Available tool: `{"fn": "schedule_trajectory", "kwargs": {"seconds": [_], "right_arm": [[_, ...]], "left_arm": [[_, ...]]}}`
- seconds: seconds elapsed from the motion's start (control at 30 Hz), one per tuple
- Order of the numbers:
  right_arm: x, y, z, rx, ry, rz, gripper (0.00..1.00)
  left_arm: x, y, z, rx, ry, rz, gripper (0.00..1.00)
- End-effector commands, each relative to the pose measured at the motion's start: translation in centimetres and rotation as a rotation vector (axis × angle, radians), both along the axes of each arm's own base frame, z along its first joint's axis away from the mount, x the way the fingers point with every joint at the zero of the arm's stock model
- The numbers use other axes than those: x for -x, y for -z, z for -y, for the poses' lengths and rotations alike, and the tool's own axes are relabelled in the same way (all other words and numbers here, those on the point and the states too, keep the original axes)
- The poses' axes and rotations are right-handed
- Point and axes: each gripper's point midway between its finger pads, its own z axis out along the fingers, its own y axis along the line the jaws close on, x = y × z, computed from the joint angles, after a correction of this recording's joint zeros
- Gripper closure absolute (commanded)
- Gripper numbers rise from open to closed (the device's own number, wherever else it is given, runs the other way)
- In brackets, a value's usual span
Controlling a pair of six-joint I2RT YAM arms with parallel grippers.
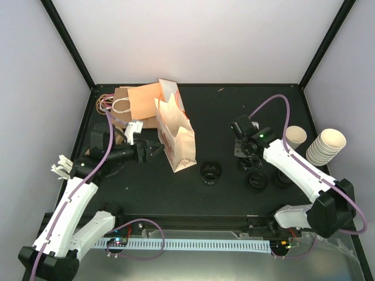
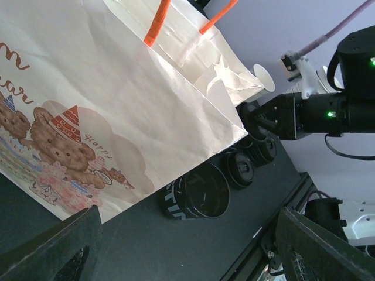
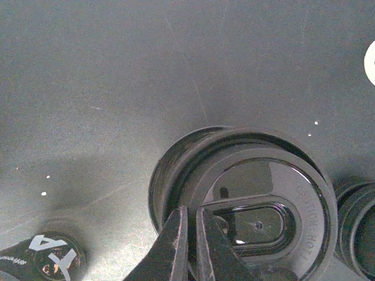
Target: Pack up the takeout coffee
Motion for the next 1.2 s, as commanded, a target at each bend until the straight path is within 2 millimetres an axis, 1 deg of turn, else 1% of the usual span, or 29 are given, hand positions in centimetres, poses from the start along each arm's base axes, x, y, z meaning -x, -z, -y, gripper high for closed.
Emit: {"fn": "schedule_trajectory", "kwargs": {"seconds": [0.0,0.27,0.5,0.83,1.0,1.17], "right_arm": [[-1.5,-0.9,-0.4,0.022,-0.012,0.057,0.98],[-1.8,0.1,-0.9,0.016,-0.019,0.039,0.98],[-1.8,0.5,-0.9,0.019,-0.020,0.035,0.96],[-1.7,1.0,-0.6,0.044,-0.016,0.024,0.95],[-1.2,1.0,-0.8,0.055,-0.021,0.015,0.96],[-0.6,1.9,-0.7,0.068,-0.018,-0.003,0.95]], "left_arm": [[0.6,-0.3,0.2,0.019,0.009,-0.004,0.16],[0.6,0.1,0.2,0.012,0.010,-0.014,0.16],[0.5,0.2,0.3,0.011,0.008,-0.019,0.16],[0.4,0.2,0.3,0.009,0.008,-0.019,0.16],[0.4,0.2,0.3,0.009,0.010,-0.019,0.16],[0.3,0.2,0.4,0.010,0.011,-0.020,0.16]]}}
